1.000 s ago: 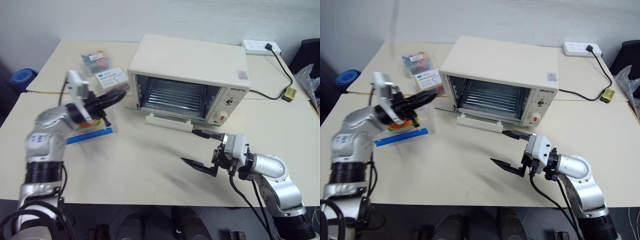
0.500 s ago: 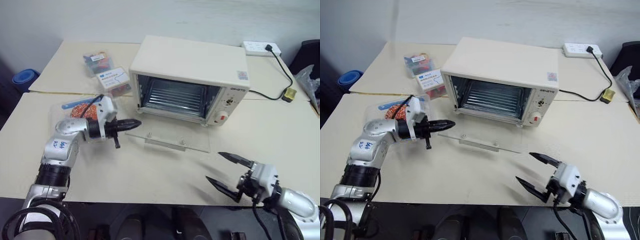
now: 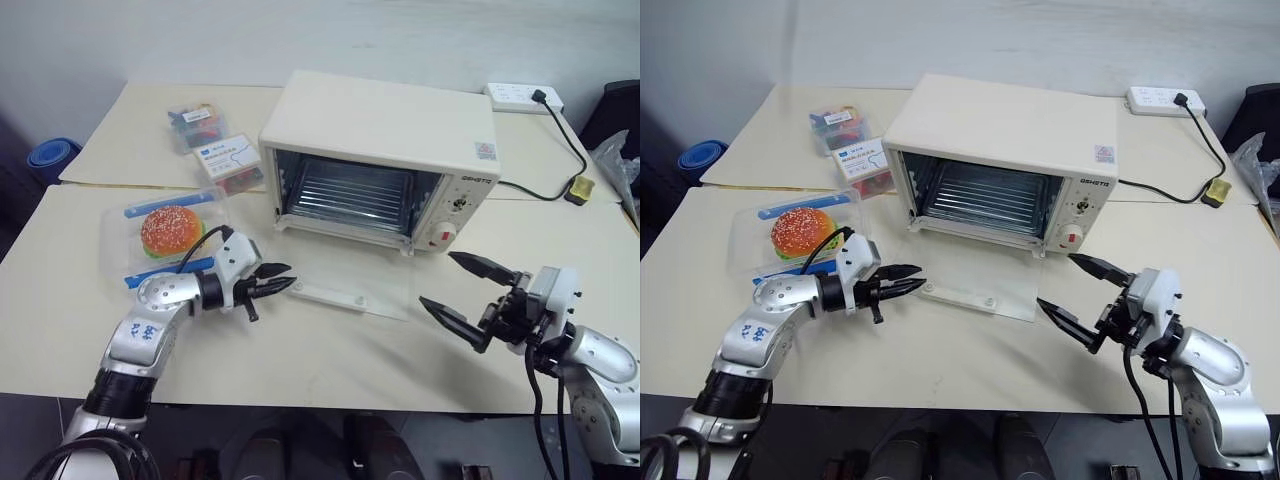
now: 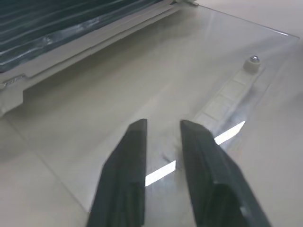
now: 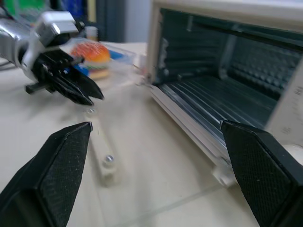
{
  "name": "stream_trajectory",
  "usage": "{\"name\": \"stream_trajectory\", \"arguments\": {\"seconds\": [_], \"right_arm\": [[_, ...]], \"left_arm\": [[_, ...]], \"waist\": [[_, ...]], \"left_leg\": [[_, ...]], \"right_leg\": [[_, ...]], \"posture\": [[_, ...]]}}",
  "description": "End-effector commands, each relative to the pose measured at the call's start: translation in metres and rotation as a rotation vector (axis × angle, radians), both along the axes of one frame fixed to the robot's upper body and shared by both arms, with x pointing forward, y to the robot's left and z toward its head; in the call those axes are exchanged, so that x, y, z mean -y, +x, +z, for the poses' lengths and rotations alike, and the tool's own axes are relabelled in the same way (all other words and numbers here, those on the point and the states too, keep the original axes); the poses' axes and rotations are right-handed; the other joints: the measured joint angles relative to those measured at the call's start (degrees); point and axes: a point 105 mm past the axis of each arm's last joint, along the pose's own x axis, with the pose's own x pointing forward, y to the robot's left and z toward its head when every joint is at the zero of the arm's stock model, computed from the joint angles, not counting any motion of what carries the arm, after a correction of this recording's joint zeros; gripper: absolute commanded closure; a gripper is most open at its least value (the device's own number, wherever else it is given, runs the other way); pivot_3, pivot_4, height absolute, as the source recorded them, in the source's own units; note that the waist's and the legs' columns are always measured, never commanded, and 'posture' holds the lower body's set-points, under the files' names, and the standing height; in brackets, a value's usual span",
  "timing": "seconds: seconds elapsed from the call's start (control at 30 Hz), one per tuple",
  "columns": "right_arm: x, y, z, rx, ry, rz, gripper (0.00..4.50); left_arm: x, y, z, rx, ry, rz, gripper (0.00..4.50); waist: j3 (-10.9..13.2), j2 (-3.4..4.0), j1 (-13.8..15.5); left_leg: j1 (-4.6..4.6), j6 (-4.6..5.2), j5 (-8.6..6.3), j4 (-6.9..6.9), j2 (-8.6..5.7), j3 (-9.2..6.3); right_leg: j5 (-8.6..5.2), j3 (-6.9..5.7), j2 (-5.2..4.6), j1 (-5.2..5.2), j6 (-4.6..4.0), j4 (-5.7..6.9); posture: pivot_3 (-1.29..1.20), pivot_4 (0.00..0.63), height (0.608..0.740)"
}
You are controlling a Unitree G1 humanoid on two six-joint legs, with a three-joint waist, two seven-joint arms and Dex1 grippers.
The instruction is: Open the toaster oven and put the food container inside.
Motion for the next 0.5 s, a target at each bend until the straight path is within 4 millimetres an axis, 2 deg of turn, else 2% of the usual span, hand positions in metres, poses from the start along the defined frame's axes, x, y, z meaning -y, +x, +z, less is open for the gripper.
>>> {"name": "stream_trajectory", "arguments": {"seconds": [0.03,0.13,0.2,0.27,0.4,0.5], "right_arm": [[-0.011,-0.003,0.014,0.074,0.02,0.08,0.0],[-0.022,-0.003,0.017,0.097,0.025,0.159,0.0],[-0.027,-0.004,0.017,0.108,0.024,0.213,0.0],[-0.033,-0.005,0.018,0.122,0.025,0.268,0.0],[-0.044,-0.009,0.018,0.134,0.044,0.338,0.0],[-0.052,-0.014,0.018,0.159,0.039,0.372,0.0]], "left_arm": [[-0.022,-0.025,0.052,0.125,-0.196,0.05,2.07],[-0.062,-0.048,0.071,0.129,-0.279,0.211,1.22],[-0.096,-0.063,0.081,0.136,-0.306,0.364,0.58],[-0.139,-0.083,0.083,0.123,-0.281,0.56,0.03],[-0.215,-0.124,0.073,0.057,-0.287,0.901,0.03],[-0.251,-0.141,0.061,-0.007,-0.308,1.047,0.03]], "waist": [[0.0,-0.01,-0.01],[0.0,0.0,-0.47],[0.0,0.0,-0.22],[0.0,0.0,-0.07],[0.01,-0.01,-0.09],[0.0,-0.02,0.19]], "left_leg": [[-0.01,0.0,0.0,0.0,0.03,-0.03],[0.0,-0.02,-0.02,-0.03,0.1,-0.02],[0.04,-0.02,-0.02,-0.05,0.11,-0.04],[0.05,-0.03,-0.02,-0.04,0.11,-0.05],[0.06,0.02,-0.05,-0.05,0.09,-0.05],[0.1,0.03,-0.06,-0.05,0.06,-0.1]], "right_leg": [[0.0,-0.02,0.0,0.0,0.0,-0.02],[-0.01,-0.02,0.02,-0.02,-0.01,-0.02],[-0.03,-0.05,0.03,-0.01,-0.05,0.01],[-0.04,-0.07,0.03,0.0,-0.07,0.02],[-0.06,-0.11,0.01,0.04,-0.11,-0.06],[-0.08,-0.19,-0.05,0.12,-0.15,-0.1]], "posture": [[0.0,0.15,0.74],[0.0,0.15,0.74],[0.0,0.15,0.74],[0.0,0.15,0.74],[0.0,0.15,0.74],[0.0,0.15,0.74]]}}
